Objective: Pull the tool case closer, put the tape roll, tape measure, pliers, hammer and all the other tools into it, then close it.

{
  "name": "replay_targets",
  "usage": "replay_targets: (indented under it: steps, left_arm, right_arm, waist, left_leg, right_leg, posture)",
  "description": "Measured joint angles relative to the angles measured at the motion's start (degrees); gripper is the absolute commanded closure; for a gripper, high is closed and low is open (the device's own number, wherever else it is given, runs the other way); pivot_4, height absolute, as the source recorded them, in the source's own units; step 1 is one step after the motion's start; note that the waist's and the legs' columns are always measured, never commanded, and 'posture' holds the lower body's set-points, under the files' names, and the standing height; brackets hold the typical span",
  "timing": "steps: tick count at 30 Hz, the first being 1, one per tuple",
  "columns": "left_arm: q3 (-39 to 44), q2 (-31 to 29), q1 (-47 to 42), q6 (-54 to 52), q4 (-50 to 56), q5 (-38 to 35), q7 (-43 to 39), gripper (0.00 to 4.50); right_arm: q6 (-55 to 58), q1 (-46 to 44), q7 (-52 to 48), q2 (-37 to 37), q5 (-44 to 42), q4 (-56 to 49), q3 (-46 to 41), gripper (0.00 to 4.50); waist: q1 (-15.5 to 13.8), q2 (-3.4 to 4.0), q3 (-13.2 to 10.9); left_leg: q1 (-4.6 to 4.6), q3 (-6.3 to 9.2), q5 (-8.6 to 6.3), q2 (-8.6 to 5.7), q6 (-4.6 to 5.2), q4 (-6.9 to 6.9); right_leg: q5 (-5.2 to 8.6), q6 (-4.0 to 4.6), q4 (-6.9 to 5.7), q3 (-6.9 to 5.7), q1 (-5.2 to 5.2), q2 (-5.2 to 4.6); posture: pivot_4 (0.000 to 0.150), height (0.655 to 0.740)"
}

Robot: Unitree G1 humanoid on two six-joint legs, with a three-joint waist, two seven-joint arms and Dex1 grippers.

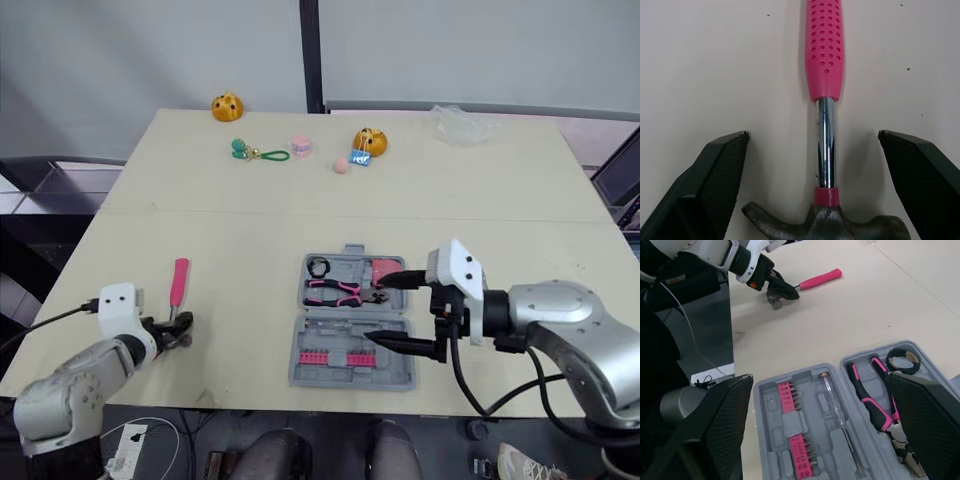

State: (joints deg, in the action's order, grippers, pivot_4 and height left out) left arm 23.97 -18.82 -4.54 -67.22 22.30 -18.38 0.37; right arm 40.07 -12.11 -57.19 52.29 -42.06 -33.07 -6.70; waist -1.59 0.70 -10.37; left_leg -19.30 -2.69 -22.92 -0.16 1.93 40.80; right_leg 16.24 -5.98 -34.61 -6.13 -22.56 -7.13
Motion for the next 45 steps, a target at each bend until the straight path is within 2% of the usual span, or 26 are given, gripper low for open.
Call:
replay_targets:
  steps: [9, 18, 21, 28, 30, 36, 40, 45]
  left_arm:
    - [-4.3, -2.73, -3.4, -3.58, -0.73, 1.21, -1.32, 0.06]
    - [-4.87, -2.27, -3.46, -4.07, -0.69, 2.74, -1.64, 0.06]
    - [-5.17, -2.41, -3.33, -3.74, -0.7, 3.08, -1.96, 0.84]
    - [-4.89, -1.52, -2.73, -3.67, 0.0, 3.24, -2.4, 4.32]
    - [-4.99, 0.15, -2.77, -5.86, 2.3, 3.11, -2.37, 4.42]
    - [-8.85, 10.22, -4.48, -12.23, 9.52, 3.07, 0.48, 4.42]
    - [-12.28, 9.34, -4.9, -14.0, 9.91, 4.27, 1.17, 4.42]
    - [-15.56, 5.96, -5.47, -11.22, 7.22, 5.08, -0.03, 4.42]
  right_arm:
    - [-0.06, 2.1, 1.14, -1.03, 0.21, -0.23, 0.06, 0.0]
    - [-0.16, 3.68, 1.85, -1.06, 0.52, -0.49, 0.05, 0.0]
    - [-0.17, 3.74, 1.86, -1.06, 0.55, -0.49, 0.05, 0.0]
    - [-0.18, 4.2, 2.44, -1.06, 0.53, -0.89, -0.05, 0.0]
    - [-0.18, 4.46, 2.55, -1.07, 0.5, -0.98, -0.31, 0.0]
    - [-0.18, 5.27, 2.62, -1.04, 0.53, -1.31, -0.46, 0.0]
    - [-0.15, 5.64, 2.62, -1.03, 0.5, -1.39, -0.52, 0.0]
    - [-0.16, 6.43, 2.63, -0.92, 0.57, -1.42, -0.68, 0.0]
  waist:
    - [0.13, -0.01, -0.01]
    - [0.13, -0.01, -0.01]
    - [0.13, -0.01, -0.01]
    - [-0.22, -0.01, -0.01]
    - [-0.29, -0.01, -0.01]
    - [-0.97, -0.13, -0.08]
    - [-0.89, -0.15, -0.1]
    - [-0.94, -0.14, -0.09]
  left_leg:
    - [-0.05, 0.04, 0.0, 0.0, 0.0, -0.07]
    - [-0.01, 0.03, 0.0, 0.01, -0.01, -0.06]
    - [-0.02, 0.03, 0.0, 0.01, -0.02, -0.06]
    - [-0.03, 0.07, 0.0, -0.11, -0.01, -0.07]
    - [-0.06, 0.07, 0.0, -0.14, 0.0, -0.07]
    - [-0.15, 0.08, 0.02, -0.14, 0.03, -0.06]
    - [-0.15, 0.08, 0.02, -0.02, 0.02, -0.07]
    - [-0.07, 0.08, 0.06, -0.02, -0.04, -0.07]
  right_leg:
    - [0.0, 0.0, -0.01, -0.05, -0.01, 0.0]
    - [0.0, 0.0, 0.09, -0.04, 0.0, 0.0]
    - [0.0, 0.0, 0.11, -0.04, 0.0, -0.02]
    - [0.0, 0.0, 0.21, -0.08, 0.01, -0.19]
    - [0.0, -0.01, 0.22, -0.09, 0.02, -0.23]
    - [-0.07, -0.14, 0.34, -0.12, 0.03, -0.18]
    - [-0.07, -0.13, 0.4, -0.11, 0.01, 0.01]
    - [-0.06, -0.12, 0.36, -0.09, 0.04, -0.02]
  posture:
    - [0.15, 0.74]
    - [0.15, 0.74]
    - [0.15, 0.74]
    - [0.15, 0.74]
    - [0.15, 0.74]
    - [0.15, 0.74]
    - [0.15, 0.74]
    - [0.15, 0.74]
